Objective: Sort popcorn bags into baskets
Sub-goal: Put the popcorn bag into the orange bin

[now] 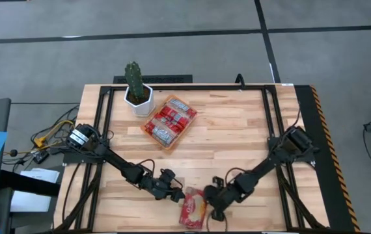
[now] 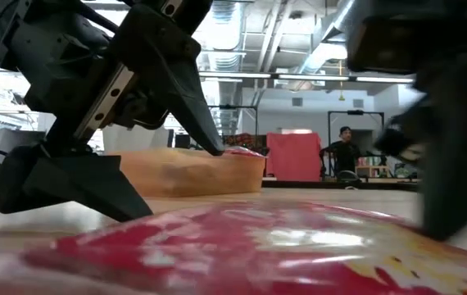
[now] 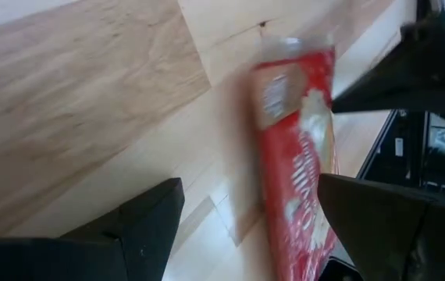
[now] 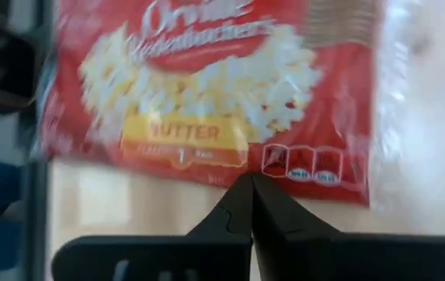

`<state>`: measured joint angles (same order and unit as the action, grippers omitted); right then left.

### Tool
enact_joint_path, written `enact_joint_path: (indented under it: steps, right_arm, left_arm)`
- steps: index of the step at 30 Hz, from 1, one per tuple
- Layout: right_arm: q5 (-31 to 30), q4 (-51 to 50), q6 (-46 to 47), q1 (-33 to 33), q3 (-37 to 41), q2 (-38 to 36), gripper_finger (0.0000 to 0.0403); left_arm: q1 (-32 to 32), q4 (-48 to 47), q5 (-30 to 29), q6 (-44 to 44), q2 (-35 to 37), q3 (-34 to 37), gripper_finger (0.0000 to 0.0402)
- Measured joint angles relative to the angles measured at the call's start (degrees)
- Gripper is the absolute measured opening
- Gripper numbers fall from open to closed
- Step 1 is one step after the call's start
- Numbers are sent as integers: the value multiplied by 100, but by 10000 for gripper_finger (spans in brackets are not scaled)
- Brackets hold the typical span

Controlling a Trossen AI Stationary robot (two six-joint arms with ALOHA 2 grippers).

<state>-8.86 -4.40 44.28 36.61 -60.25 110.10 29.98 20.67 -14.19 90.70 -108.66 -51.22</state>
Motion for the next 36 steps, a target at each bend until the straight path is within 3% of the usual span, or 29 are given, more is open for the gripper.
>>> enact_joint_path:
  steps: [11,14,22,27,36]
  right_arm:
    - [-176,356,-862,-991,-15,-23,15]
    - [-164,310,-987,-1065,-18,-323,13]
    - [-145,230,-550,-395,-26,-1015,25]
    - [-136,363,-364,75,-30,-754,11]
    - [94,1072,-313,122,-32,100,25]
  left_arm:
    - [-35,-20,-51,40,-2,0,295]
    - [-35,-74,-75,41,-4,2,295]
    - [-35,-145,-147,104,-7,2,295]
    - [51,-85,-239,125,-11,7,295]
    - [58,23,-214,197,-11,9,295]
